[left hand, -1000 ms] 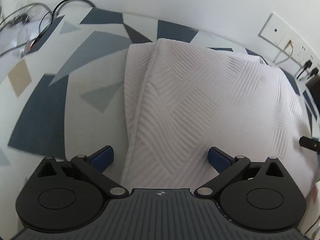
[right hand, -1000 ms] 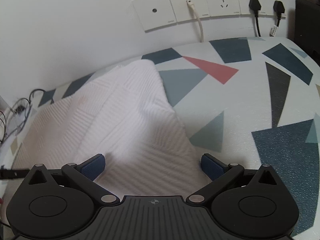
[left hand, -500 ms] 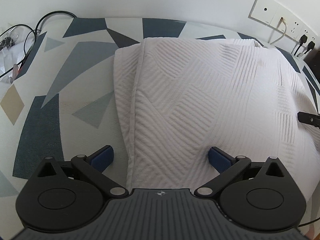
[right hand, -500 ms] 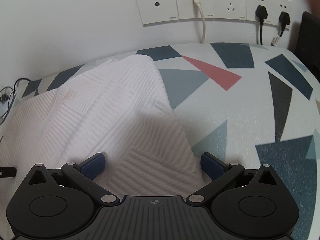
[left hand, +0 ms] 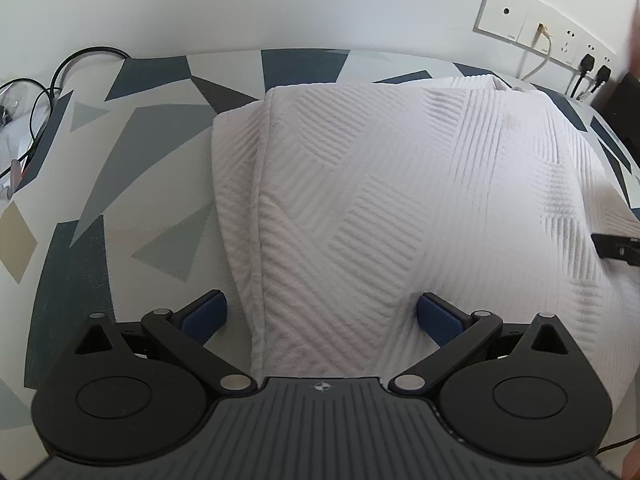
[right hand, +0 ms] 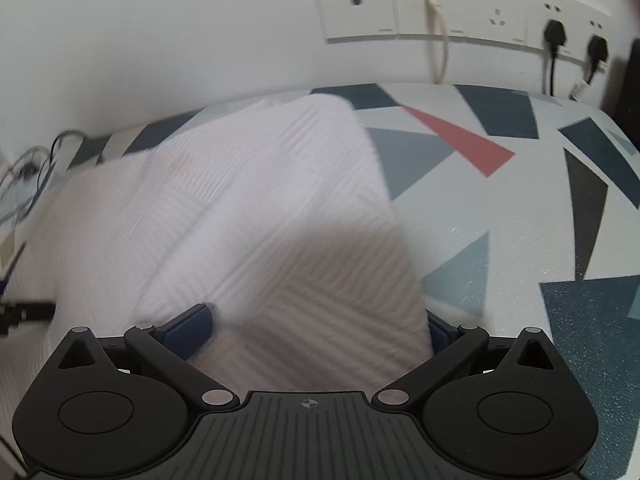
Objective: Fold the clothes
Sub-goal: 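Smooth the folded white sweater on the board with both open grippers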
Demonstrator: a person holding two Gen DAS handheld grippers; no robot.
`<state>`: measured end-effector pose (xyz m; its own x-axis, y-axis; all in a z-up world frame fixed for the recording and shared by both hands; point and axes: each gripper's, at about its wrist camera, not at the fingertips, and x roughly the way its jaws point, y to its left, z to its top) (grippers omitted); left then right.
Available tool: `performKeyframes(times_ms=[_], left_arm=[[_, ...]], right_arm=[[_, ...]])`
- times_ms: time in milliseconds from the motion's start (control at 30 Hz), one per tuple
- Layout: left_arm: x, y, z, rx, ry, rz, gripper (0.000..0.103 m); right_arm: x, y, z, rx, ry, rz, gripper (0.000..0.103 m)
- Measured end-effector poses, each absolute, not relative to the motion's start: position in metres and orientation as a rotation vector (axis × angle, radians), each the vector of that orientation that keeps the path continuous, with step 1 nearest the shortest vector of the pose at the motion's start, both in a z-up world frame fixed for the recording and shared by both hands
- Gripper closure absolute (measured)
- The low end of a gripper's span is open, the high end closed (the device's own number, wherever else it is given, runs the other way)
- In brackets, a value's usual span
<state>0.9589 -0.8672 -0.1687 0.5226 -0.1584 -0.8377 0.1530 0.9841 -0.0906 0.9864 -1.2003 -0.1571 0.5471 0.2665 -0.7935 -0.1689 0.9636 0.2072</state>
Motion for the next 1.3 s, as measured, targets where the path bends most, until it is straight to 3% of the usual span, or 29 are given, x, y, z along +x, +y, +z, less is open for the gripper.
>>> performKeyframes(times_ms=[433, 700, 1300], left_arm=[[0.922, -0.871, -0.16, -0.002, 1.007, -0.232, 0.0], [0.937, -0.871, -0.158, 0.011, 1.047, -0.252, 0.0], [0.967, -0.88, -0.158, -0.011, 1.099, -0.218, 0.0]], right_arm=[[0.926, -1.18, -0.152, 0.05, 1.037, 0.325, 0.001], [0.955, -1.217, -0.149, 0.23, 1.037, 0.203, 0.001], [0.978, -1.196, -0.159, 0.068, 0.995, 0.2, 0.001]])
